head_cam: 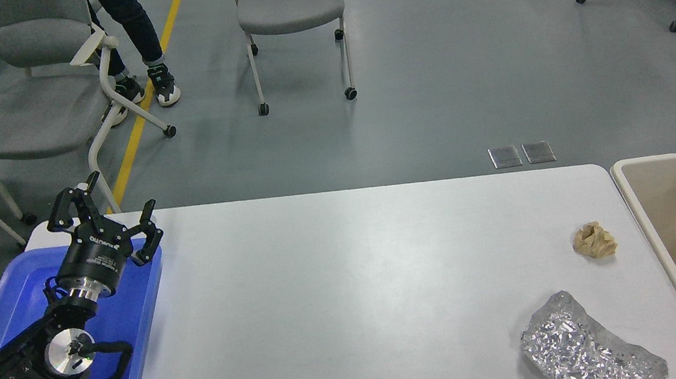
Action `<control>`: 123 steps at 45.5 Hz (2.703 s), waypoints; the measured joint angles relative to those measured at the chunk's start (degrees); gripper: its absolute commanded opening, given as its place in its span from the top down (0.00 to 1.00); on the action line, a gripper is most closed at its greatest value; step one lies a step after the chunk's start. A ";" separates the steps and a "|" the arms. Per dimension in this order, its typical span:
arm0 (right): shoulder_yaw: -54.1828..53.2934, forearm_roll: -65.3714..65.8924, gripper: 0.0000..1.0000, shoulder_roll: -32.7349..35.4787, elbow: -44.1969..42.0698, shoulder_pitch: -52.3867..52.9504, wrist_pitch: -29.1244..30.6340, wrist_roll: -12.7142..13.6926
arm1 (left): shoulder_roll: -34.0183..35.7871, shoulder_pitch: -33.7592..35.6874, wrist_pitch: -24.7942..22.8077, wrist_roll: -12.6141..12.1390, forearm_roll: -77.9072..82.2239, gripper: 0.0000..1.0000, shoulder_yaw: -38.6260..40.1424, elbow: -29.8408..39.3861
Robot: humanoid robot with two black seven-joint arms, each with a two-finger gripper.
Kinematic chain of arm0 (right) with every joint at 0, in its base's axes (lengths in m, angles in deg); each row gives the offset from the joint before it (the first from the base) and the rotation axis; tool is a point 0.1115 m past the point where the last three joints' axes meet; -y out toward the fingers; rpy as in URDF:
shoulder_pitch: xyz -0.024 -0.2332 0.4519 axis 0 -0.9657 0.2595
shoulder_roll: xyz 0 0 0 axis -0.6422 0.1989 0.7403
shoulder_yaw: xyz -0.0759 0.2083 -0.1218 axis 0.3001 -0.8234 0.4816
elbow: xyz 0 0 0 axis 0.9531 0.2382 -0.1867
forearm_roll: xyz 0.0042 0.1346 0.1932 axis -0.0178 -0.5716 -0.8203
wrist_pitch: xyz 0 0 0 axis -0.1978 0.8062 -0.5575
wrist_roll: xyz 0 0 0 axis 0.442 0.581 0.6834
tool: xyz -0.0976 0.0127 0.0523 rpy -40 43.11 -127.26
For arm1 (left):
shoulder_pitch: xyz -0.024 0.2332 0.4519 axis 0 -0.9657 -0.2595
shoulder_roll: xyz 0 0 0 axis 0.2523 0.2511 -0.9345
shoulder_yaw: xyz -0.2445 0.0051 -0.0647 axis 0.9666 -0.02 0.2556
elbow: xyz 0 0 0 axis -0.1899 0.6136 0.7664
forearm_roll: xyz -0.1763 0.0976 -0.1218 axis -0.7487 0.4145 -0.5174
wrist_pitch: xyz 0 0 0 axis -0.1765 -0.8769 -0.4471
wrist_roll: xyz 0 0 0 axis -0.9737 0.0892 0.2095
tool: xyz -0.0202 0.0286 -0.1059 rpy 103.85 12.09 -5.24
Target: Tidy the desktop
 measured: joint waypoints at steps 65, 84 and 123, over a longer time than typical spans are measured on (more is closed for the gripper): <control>-21.52 -2.30 1.00 -27.84 -26.66 -16.74 -11.04 0.29 | 0.00 0.02 0.00 0.00 0.01 0.02 0.00 0.00; -22.02 -2.29 0.49 -28.57 -26.73 -19.62 -11.63 0.29 | 0.00 -0.01 0.00 0.00 0.02 0.02 0.00 0.00; -23.74 -7.45 0.00 -29.68 -26.71 -21.66 -11.41 0.34 | 0.00 0.02 -0.01 0.00 0.06 0.02 0.00 0.00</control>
